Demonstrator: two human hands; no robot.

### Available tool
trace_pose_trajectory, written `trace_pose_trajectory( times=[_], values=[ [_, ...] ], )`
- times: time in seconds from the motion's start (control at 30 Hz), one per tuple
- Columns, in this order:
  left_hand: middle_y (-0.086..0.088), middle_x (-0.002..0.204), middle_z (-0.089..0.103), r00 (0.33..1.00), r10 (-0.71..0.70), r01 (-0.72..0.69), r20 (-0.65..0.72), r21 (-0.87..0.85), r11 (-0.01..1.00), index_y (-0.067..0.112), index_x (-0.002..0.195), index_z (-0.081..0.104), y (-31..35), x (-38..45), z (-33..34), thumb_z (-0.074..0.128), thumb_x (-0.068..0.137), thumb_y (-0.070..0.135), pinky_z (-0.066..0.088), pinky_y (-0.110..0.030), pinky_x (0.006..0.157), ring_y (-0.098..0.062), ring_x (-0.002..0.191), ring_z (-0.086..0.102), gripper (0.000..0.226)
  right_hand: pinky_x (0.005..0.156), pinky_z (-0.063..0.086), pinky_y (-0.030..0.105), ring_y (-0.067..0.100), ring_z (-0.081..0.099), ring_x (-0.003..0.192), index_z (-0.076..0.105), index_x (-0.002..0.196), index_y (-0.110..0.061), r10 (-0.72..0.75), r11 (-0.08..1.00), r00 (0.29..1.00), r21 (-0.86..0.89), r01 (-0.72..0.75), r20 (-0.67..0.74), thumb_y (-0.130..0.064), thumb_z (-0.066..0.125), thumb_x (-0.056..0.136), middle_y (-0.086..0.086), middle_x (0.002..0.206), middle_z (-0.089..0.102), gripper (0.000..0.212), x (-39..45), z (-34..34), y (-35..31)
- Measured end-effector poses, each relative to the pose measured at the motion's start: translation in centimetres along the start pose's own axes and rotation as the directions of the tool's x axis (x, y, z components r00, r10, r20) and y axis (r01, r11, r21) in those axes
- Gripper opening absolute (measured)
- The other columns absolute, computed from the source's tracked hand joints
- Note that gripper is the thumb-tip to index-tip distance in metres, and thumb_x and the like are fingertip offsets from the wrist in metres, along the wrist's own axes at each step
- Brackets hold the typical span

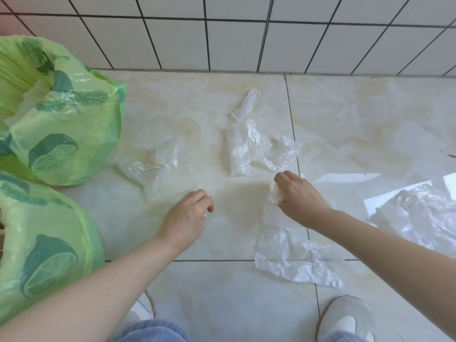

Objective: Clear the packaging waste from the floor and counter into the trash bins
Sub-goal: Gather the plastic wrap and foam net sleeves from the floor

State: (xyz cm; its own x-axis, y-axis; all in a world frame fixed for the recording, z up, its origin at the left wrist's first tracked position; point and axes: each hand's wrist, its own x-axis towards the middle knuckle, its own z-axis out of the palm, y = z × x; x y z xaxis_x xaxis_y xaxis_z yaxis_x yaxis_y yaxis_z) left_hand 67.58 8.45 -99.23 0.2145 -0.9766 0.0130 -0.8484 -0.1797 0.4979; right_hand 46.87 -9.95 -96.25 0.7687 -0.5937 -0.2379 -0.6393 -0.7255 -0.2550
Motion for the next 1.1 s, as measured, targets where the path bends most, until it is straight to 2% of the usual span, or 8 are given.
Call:
trace_pose_trajectory(
  times=[0.13, 0.27, 0.4, 0.5, 0.57, 0.67, 0.87, 1.1],
  values=[
    [0.004, 0.092, 0.057, 0.977, -0.158, 0.159, -0.143, -0.008, 0.987, 0.015, 0.082, 0.060, 1.2, 0.3, -2.0, 0.056, 0.074, 0.002, 0.045, -0.030, 0.054, -0.018, 0.067, 0.056, 0.016, 0.061, 0.034, 0.034, 0.033, 0.054, 0.078, 0.043, 0.108, -0.008, -0.010, 1.000, 0.995, -0.006, 0.011, 0.102, -0.003, 0.046, 0.080, 0.008, 0.085, 0.056, 0.028, -1.9, -0.8, -0.6],
    [0.004, 0.096, 0.060, 0.865, -0.429, 0.413, -0.260, -0.117, 0.903, 0.021, 0.090, 0.063, 0.9, 2.1, -4.2, 0.060, 0.076, 0.018, 0.049, -0.035, 0.072, -0.025, 0.086, 0.060, 0.015, 0.067, 0.048, 0.038, 0.027, 0.055, 0.082, 0.043, 0.109, -0.013, -0.064, 0.997, 0.971, 0.062, 0.051, 0.228, -0.008, 0.047, 0.082, 0.002, 0.090, 0.055, 0.028, -3.9, -0.7, -0.4],
    [-0.005, 0.127, 0.047, 0.721, -0.644, 0.631, -0.255, -0.141, 0.763, 0.020, 0.123, 0.049, 0.0, 4.1, -5.9, 0.061, 0.081, 0.023, 0.044, -0.038, 0.080, -0.033, 0.104, 0.056, 0.044, 0.076, 0.049, 0.034, 0.021, 0.056, 0.097, 0.041, 0.119, -0.023, -0.099, 0.995, 0.944, 0.029, 0.095, 0.316, -0.023, 0.053, 0.086, -0.003, 0.107, 0.057, 0.035, -6.0, 0.2, 1.0],
    [-0.009, 0.147, 0.029, 0.696, -0.712, 0.715, -0.089, 0.009, 0.699, 0.024, 0.144, 0.024, -1.2, 4.2, -5.7, 0.063, 0.081, 0.027, 0.043, -0.043, 0.089, -0.037, 0.117, 0.051, 0.074, 0.081, 0.046, 0.029, 0.019, 0.054, 0.106, 0.034, 0.130, -0.028, -0.109, 0.993, 0.946, -0.008, 0.118, 0.304, -0.043, 0.057, 0.087, -0.005, 0.116, 0.056, 0.051, -7.4, 1.1, 1.7],
    [-0.010, 0.150, 0.024, 0.690, -0.722, 0.713, 0.056, 0.124, 0.691, 0.027, 0.148, 0.012, -2.2, 3.8, -4.8, 0.061, 0.083, 0.030, 0.042, -0.045, 0.094, -0.037, 0.123, 0.048, 0.082, 0.085, 0.045, 0.028, 0.019, 0.053, 0.110, 0.028, 0.137, -0.028, -0.128, 0.982, 0.939, -0.089, 0.164, 0.318, -0.058, 0.057, 0.083, -0.005, 0.119, 0.054, 0.069, -8.1, 1.8, 1.9],
    [-0.008, 0.142, 0.033, 0.724, -0.674, 0.638, 0.146, 0.229, 0.735, 0.027, 0.144, 0.024, -2.3, 3.0, -2.9, 0.057, 0.086, 0.029, 0.045, -0.042, 0.088, -0.036, 0.115, 0.053, 0.066, 0.089, 0.044, 0.029, 0.019, 0.051, 0.108, 0.022, 0.143, -0.026, -0.140, 0.958, 0.927, -0.189, 0.216, 0.349, -0.060, 0.057, 0.080, -0.004, 0.119, 0.050, 0.079, -8.7, 2.8, 2.1],
    [-0.003, 0.128, 0.043, 0.898, -0.419, 0.340, 0.132, 0.394, 0.854, 0.022, 0.133, 0.039, 0.2, 2.0, -0.8, 0.047, 0.087, 0.009, 0.045, -0.037, 0.061, -0.035, 0.090, 0.064, 0.048, 0.075, 0.046, 0.033, 0.026, 0.052, 0.098, 0.048, 0.120, -0.013, -0.168, 0.972, 0.943, -0.109, 0.206, 0.287, -0.027, 0.061, 0.082, 0.005, 0.110, 0.047, 0.042, -7.2, 2.9, 2.0],
    [-0.001, 0.119, 0.060, 0.927, -0.337, 0.267, 0.167, 0.338, 0.902, 0.019, 0.124, 0.045, 1.8, 1.1, 0.1, 0.048, 0.090, 0.016, 0.050, -0.038, 0.068, -0.032, 0.097, 0.062, 0.034, 0.070, 0.045, 0.030, 0.024, 0.050, 0.102, 0.052, 0.116, -0.012, -0.137, 0.981, 0.954, -0.096, 0.167, 0.266, -0.016, 0.056, 0.083, 0.004, 0.116, 0.045, 0.034, -5.7, 2.2, 1.3]
  ],
)
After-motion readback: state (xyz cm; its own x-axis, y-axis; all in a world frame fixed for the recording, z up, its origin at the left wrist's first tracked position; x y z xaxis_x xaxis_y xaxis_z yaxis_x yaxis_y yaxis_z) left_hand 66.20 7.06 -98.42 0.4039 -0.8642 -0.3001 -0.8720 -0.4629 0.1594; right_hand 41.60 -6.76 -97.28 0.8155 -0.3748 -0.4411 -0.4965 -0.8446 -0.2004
